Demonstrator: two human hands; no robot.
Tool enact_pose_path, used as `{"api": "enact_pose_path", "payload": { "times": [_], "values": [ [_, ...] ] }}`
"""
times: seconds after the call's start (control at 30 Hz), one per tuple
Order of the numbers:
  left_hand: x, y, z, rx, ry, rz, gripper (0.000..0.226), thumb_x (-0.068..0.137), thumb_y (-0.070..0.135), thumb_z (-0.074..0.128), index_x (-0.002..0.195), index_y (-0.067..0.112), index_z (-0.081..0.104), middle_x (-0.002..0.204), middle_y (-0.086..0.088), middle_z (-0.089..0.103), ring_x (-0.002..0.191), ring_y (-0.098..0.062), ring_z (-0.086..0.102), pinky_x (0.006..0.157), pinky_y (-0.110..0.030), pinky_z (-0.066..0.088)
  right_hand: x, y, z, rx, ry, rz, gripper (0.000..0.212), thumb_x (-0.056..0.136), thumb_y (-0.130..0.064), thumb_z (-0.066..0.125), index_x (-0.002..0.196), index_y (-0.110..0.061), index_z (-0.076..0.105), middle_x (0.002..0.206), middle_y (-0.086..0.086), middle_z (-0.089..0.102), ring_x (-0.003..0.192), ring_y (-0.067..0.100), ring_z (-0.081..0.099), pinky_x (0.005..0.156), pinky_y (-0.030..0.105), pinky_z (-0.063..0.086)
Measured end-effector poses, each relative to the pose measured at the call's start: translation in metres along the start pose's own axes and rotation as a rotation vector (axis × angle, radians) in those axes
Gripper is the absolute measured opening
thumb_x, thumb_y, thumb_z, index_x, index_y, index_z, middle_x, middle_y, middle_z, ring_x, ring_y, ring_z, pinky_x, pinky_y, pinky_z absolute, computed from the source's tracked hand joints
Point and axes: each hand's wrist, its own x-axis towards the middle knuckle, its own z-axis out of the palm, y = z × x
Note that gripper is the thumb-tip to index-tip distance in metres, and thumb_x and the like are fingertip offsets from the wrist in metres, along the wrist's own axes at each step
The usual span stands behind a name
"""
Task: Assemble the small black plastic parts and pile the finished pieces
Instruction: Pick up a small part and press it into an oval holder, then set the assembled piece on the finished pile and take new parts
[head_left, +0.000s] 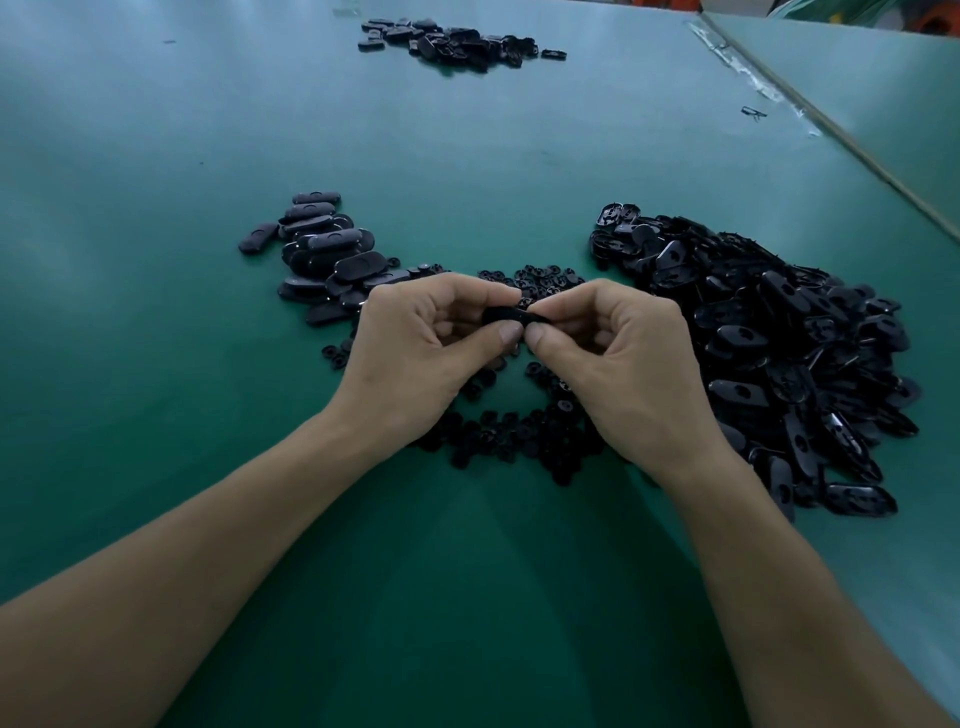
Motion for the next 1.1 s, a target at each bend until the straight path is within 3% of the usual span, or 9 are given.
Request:
{"api": "enact_pose_path", "payload": {
  "times": [0.23, 0.4, 0.5, 0.6, 0.63, 0.73, 0.8, 1.0, 1.1],
  "values": [
    [0.0, 0.001, 0.0, -0.013, 0.021, -0.018, 0.026, 0.08, -0.001, 0.08, 0.094, 0.02, 0.074, 0.077, 0.01, 0.075, 0.07, -0.006, 0.07, 0.071, -0.018, 0.056, 0.001, -0.003, 0.001, -0.014, 0.029, 0.022, 0.016, 0.084, -0.012, 0.075, 0.08, -0.027, 0.071, 0.07, -0.009, 0.072, 0.063, 0.002, 0.065, 0.062, 0.022, 0.053],
    [0.0, 0.006, 0.001, -0.021, 0.043, -0.02, 0.023, 0.078, -0.006, 0.08, 0.087, 0.014, 0.075, 0.073, 0.007, 0.075, 0.064, -0.005, 0.067, 0.067, -0.018, 0.057, -0.001, -0.006, -0.004, 0.006, -0.006, 0.008, 0.016, 0.086, -0.01, 0.075, 0.085, -0.025, 0.073, 0.077, -0.002, 0.075, 0.073, 0.018, 0.072, 0.07, 0.037, 0.061],
    [0.0, 0.008, 0.001, 0.019, 0.055, -0.005, 0.022, 0.078, -0.005, 0.081, 0.085, 0.015, 0.076, 0.072, 0.004, 0.076, 0.062, -0.008, 0.068, 0.065, -0.021, 0.058, 0.001, -0.007, -0.005, -0.041, -0.002, 0.01, 0.011, 0.089, -0.015, 0.073, 0.086, -0.025, 0.076, 0.076, -0.005, 0.075, 0.071, 0.015, 0.071, 0.069, 0.036, 0.061],
    [-0.001, 0.008, 0.002, 0.054, 0.087, 0.012, 0.022, 0.08, 0.0, 0.081, 0.087, 0.02, 0.075, 0.074, 0.001, 0.075, 0.064, -0.015, 0.071, 0.067, -0.028, 0.061, 0.002, -0.004, -0.012, -0.258, 0.141, -0.001, 0.015, 0.096, -0.027, 0.064, 0.095, -0.023, 0.078, 0.075, -0.012, 0.072, 0.072, 0.002, 0.066, 0.069, 0.017, 0.053],
    [0.0, 0.007, 0.001, 0.058, 0.11, 0.014, 0.022, 0.081, 0.001, 0.08, 0.089, 0.021, 0.075, 0.074, 0.001, 0.076, 0.064, -0.016, 0.072, 0.067, -0.03, 0.061, 0.003, -0.002, -0.016, -0.379, 0.197, 0.0, 0.019, 0.099, -0.027, 0.06, 0.103, -0.021, 0.077, 0.083, -0.012, 0.072, 0.078, 0.001, 0.064, 0.073, 0.015, 0.049],
    [0.006, 0.005, -0.006, 0.091, 0.206, 0.017, 0.021, 0.086, 0.006, 0.076, 0.098, 0.023, 0.075, 0.076, 0.004, 0.075, 0.067, -0.016, 0.073, 0.068, -0.03, 0.061, 0.002, 0.005, -0.024, -0.765, 0.235, 0.102, 0.029, 0.102, -0.02, 0.051, 0.125, -0.017, 0.068, 0.123, 0.007, 0.063, 0.112, 0.025, 0.054, 0.097, 0.031, 0.04],
    [0.012, 0.005, -0.014, 0.123, 0.274, 0.015, 0.021, 0.088, 0.009, 0.073, 0.099, 0.028, 0.074, 0.077, 0.009, 0.075, 0.066, -0.012, 0.072, 0.068, -0.026, 0.059, 0.0, 0.007, -0.027, -0.913, 0.171, 0.217, 0.035, 0.102, -0.022, 0.048, 0.133, -0.018, 0.062, 0.134, 0.01, 0.053, 0.119, 0.033, 0.044, 0.1, 0.038, 0.036],
    [0.031, -0.001, -0.046, 0.221, 0.473, -0.024, 0.018, 0.093, 0.013, 0.063, 0.098, 0.028, 0.071, 0.076, 0.02, 0.075, 0.059, -0.002, 0.067, 0.061, -0.018, 0.055, -0.003, 0.007, -0.024, -1.011, 0.071, 0.345, 0.031, 0.102, -0.03, 0.049, 0.124, -0.016, 0.065, 0.135, 0.007, 0.044, 0.12, 0.034, 0.04, 0.097, 0.043, 0.035],
    [0.035, -0.012, -0.064, 0.323, 0.547, -0.086, 0.018, 0.09, 0.018, 0.063, 0.104, 0.023, 0.074, 0.08, 0.012, 0.076, 0.062, -0.004, 0.071, 0.066, -0.025, 0.061, -0.002, 0.007, -0.025, -0.977, 0.086, 0.312, 0.028, 0.101, -0.028, 0.054, 0.122, -0.016, 0.068, 0.129, 0.012, 0.05, 0.116, 0.034, 0.047, 0.097, 0.043, 0.041]
  ]
}}
